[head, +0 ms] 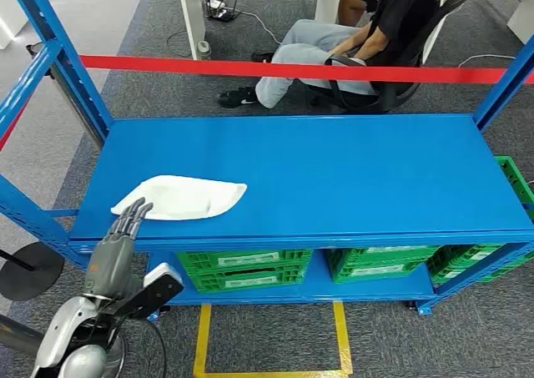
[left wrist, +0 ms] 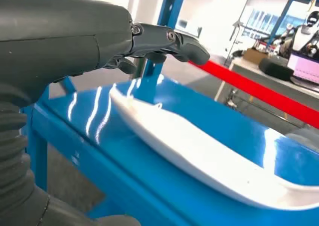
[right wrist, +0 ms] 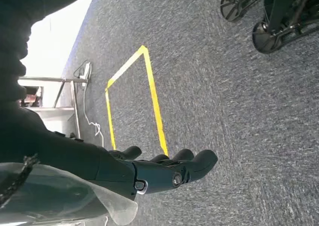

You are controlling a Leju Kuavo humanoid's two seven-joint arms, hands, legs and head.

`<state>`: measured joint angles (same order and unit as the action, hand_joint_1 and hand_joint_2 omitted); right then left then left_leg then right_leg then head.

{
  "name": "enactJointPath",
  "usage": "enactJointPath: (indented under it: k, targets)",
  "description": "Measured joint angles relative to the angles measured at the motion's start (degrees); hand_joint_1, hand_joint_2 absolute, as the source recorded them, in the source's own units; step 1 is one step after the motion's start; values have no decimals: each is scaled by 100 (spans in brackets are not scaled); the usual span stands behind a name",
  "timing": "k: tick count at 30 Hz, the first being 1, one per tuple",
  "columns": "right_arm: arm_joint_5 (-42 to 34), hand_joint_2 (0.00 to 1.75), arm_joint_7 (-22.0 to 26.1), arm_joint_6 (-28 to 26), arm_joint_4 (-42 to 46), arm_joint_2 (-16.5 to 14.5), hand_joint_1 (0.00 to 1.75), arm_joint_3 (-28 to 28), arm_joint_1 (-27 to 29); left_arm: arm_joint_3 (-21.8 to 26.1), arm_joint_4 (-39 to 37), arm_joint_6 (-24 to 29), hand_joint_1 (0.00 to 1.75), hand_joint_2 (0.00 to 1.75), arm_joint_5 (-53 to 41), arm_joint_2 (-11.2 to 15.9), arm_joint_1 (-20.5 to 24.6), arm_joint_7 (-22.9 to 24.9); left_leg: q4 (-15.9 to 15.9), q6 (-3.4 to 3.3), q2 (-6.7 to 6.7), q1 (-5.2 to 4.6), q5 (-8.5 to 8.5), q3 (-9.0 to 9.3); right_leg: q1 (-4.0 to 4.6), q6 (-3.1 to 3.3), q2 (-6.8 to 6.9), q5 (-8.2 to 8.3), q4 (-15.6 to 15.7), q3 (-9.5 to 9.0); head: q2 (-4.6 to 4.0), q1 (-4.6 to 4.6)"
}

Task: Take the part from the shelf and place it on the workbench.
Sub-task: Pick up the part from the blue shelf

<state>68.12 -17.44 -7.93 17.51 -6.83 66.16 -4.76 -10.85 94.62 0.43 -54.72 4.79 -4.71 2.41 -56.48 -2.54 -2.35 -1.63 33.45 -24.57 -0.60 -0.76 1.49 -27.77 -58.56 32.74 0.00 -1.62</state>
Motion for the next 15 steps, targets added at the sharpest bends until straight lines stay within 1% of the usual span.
enactJointPath:
  k: [2,6,11,15]
  targets:
    - [70,175,0,-7,-21,-7,0,35,-14,-56,0,-8,0,175,-136,32,70,123,0,0,0,0,0,0,0,0,0,0,0,0,0,-1]
    - [303,175,0,-31,-90,-25,0,148,-51,-199,-3,-59,0,175,-562,131,274,544,0,-2,0,1,-1,1,0,0,0,0,-1,-2,0,-1]
    - [515,175,0,-54,-184,-44,0,261,-92,-298,-71,-256,0,175,-901,247,502,949,0,-2,-1,1,-2,1,0,0,-3,0,-1,-2,0,-1]
    - [546,175,0,-62,-219,-59,0,293,-108,-313,-147,-352,0,175,-967,293,577,1069,0,-2,-1,1,-2,1,0,0,-2,0,-1,-2,0,1]
